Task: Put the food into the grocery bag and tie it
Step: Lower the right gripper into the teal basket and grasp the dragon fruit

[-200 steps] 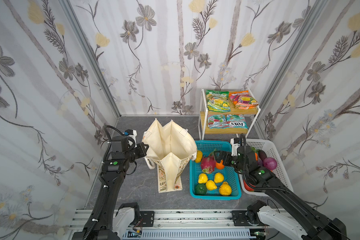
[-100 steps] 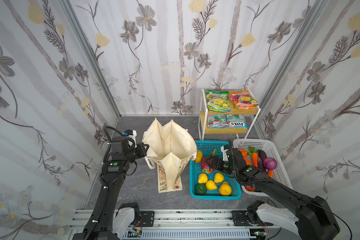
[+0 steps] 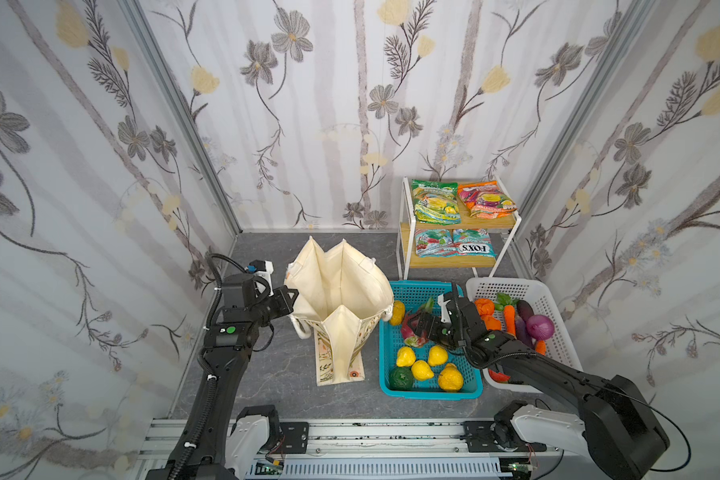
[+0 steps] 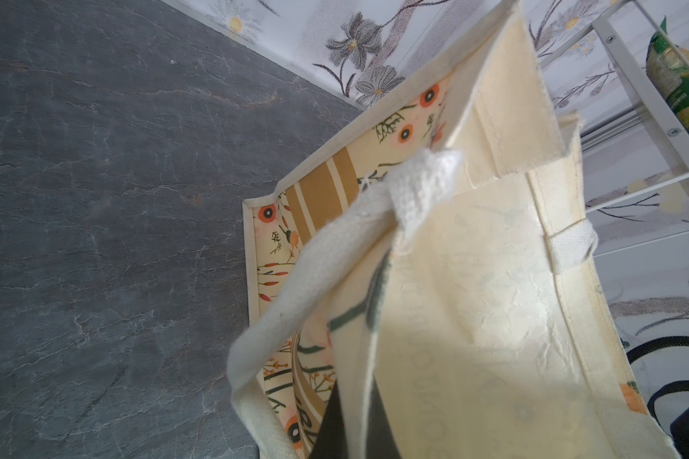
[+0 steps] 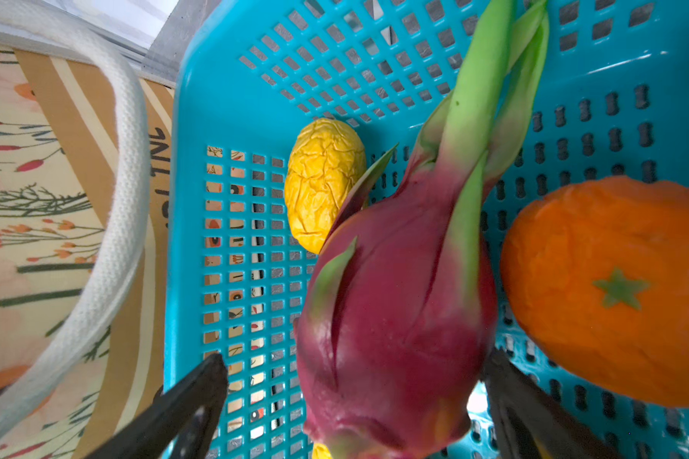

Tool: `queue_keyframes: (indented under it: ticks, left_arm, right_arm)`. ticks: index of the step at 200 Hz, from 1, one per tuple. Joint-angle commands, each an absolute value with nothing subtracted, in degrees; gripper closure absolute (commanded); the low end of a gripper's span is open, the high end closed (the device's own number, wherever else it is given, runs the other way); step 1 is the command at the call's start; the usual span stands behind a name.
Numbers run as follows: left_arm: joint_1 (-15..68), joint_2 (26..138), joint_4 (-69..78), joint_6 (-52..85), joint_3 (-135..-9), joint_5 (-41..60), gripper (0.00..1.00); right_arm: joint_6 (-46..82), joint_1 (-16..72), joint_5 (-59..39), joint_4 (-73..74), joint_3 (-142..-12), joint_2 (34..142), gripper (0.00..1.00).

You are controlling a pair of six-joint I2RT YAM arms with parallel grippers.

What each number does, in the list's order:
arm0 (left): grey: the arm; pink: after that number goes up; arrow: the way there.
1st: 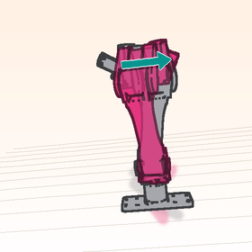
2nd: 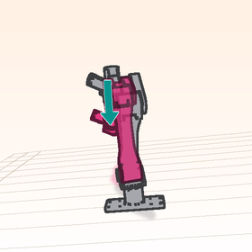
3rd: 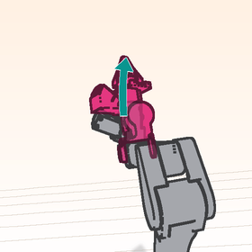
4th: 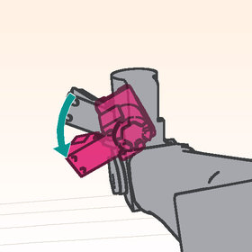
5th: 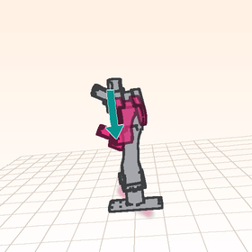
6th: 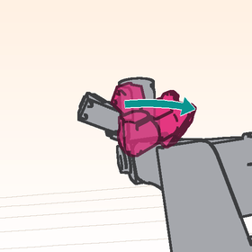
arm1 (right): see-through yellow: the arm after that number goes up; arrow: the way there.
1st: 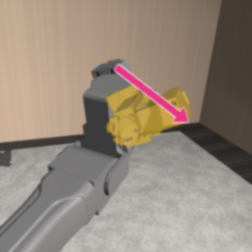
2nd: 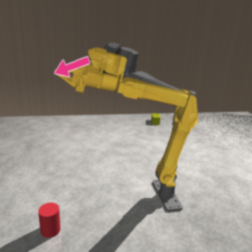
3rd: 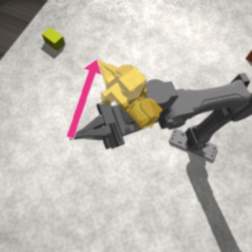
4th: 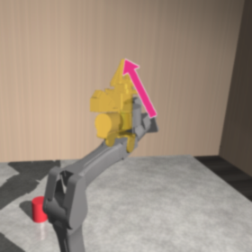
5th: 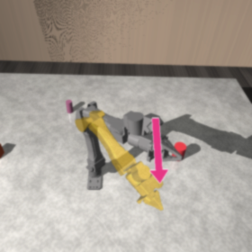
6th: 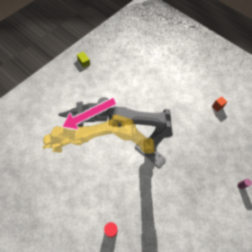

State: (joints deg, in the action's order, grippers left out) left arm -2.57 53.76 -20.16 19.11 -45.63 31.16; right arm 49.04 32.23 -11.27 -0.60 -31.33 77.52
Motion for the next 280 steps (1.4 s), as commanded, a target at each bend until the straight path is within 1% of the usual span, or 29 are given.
queue_keyframes:
  ticks: [1,105,171,224,228,235,244,250,260,266,280]
  left_arm:
    - [-2.61,53.61,-18.46,19.16,-45.55,31.6,1.0]
    - [-2.64,53.22,-18.45,19.51,-45.83,31.56,1.0]
    - [-2.64,53.0,-18.45,19.42,-45.97,31.5,1.0]
    - [-2.63,52.74,-18.45,19.51,-45.92,31.55,1.0]
    - [-2.64,52.67,-18.46,19.51,-45.88,31.51,1.0]
    - [-2.64,52.61,-18.46,19.6,-45.88,31.55,1.0]
    - [-2.64,52.56,-18.46,19.6,-45.86,31.55,1.0]
    - [-2.64,52.56,-18.45,19.6,-45.86,31.55,1.0]
    - [-2.64,52.56,-18.41,19.6,-45.82,31.55,1.0]
    - [-2.63,52.56,-18.43,19.6,-45.88,31.47,1.0]
    - [-2.64,52.64,-18.45,19.6,-45.96,31.46,1.0]
  right_arm:
    - [50.51,32.26,-12.25,3.47,-31.07,78.76,0.0]
    - [51.27,32.51,-13.1,7.48,-30.29,84.23,0.0]
    - [51.15,32.52,-11.82,7.14,-29.49,82.88,0.0]
    - [51.06,32.53,-12.57,8.51,-30.24,86.56,0.01]
    - [51.1,32.53,-12.59,8.71,-30.22,86.57,0.02]
    - [51.08,32.58,-12.77,9.11,-30.16,86.65,0.06]
    - [51.06,32.53,-12.74,9.21,-30.15,86.51,0.09]
    - [51.0,32.55,-12.98,9.57,-29.97,86.36,0.14]
    - [50.87,32.59,-13.27,9.6,-29.84,85.99,0.18]
    - [50.89,32.57,-13.57,9.71,-29.82,85.62,0.22]
    - [50.87,32.64,-13.46,9.44,-29.34,84.3,0.26]
